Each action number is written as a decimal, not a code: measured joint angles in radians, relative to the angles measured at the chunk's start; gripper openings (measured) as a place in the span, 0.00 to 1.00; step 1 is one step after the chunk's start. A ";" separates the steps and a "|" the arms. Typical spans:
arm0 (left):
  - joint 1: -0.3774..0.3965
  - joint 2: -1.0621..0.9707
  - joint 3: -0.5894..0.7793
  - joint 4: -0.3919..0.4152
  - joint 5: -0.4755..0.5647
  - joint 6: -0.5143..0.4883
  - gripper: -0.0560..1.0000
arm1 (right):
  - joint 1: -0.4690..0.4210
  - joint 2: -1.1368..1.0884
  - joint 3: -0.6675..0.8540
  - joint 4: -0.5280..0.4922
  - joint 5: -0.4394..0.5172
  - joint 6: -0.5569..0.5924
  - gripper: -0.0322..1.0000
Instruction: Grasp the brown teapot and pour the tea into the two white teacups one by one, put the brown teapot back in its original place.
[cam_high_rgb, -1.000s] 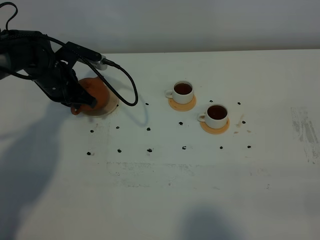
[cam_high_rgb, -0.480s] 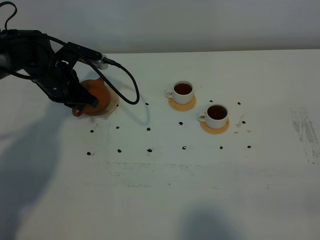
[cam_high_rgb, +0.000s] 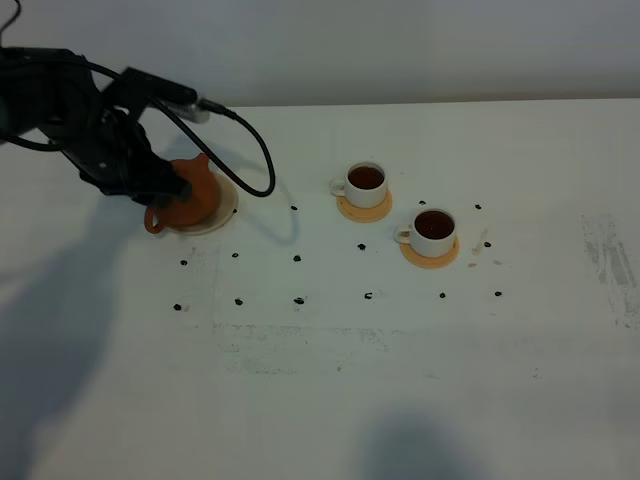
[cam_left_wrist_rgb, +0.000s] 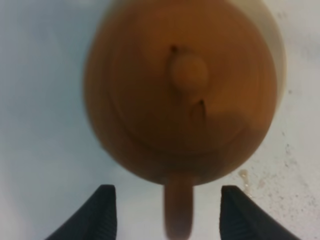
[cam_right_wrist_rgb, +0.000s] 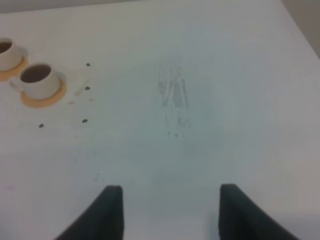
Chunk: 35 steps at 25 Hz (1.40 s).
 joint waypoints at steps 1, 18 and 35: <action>0.000 -0.024 0.020 0.011 -0.015 -0.003 0.48 | 0.000 0.000 0.000 0.000 0.000 0.000 0.44; 0.190 -0.512 0.223 0.041 0.376 -0.012 0.48 | -0.001 0.000 0.000 0.000 0.000 0.000 0.44; 0.167 -0.718 0.305 -0.164 0.535 -0.116 0.48 | -0.001 0.000 0.000 -0.002 0.000 0.000 0.44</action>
